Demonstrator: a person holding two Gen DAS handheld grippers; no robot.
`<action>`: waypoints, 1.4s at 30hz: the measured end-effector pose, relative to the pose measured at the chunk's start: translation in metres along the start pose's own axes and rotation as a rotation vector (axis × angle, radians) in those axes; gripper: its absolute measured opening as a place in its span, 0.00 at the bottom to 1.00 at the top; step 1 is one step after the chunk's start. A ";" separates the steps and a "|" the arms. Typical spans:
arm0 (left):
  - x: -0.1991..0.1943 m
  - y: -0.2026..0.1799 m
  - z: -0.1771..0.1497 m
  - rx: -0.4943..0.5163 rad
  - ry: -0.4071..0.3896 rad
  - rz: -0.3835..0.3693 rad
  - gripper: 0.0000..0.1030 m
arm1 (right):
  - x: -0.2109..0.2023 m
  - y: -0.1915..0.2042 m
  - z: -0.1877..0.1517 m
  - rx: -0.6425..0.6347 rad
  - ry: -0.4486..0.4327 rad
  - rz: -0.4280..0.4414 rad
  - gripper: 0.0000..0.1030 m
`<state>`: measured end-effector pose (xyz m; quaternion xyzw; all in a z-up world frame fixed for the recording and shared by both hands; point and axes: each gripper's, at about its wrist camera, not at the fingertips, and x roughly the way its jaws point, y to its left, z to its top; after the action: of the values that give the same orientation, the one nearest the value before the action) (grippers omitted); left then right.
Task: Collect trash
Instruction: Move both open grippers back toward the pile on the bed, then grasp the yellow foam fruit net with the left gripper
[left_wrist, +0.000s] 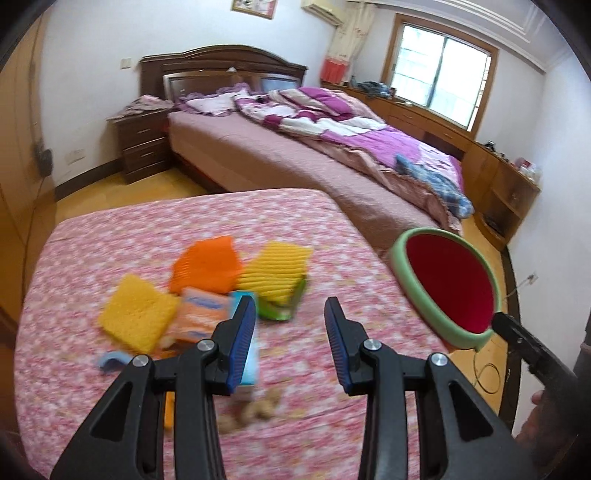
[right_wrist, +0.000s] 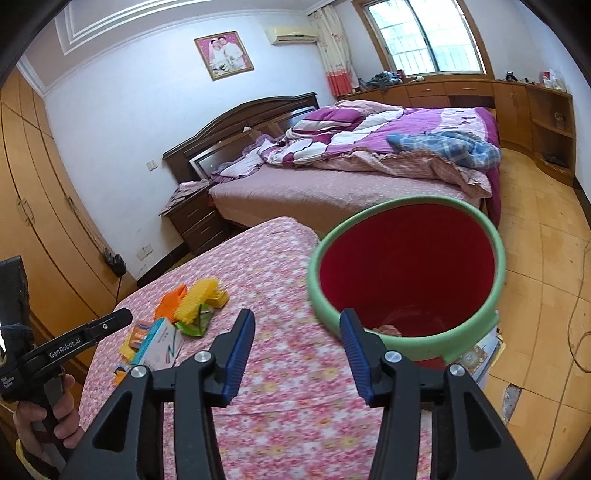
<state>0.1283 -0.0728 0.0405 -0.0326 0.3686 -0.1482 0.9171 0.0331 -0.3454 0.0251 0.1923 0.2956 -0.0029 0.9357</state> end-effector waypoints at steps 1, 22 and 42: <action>-0.001 0.009 0.000 -0.009 0.002 0.013 0.38 | 0.001 0.003 -0.001 -0.002 0.003 0.002 0.51; 0.054 0.164 -0.005 -0.169 0.168 0.177 0.53 | 0.026 0.040 -0.015 -0.047 0.086 -0.072 0.55; 0.083 0.162 -0.019 -0.249 0.159 0.179 0.28 | 0.059 0.031 -0.026 -0.033 0.160 -0.066 0.55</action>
<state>0.2126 0.0586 -0.0559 -0.1014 0.4569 -0.0214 0.8834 0.0712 -0.3009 -0.0163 0.1666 0.3756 -0.0135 0.9116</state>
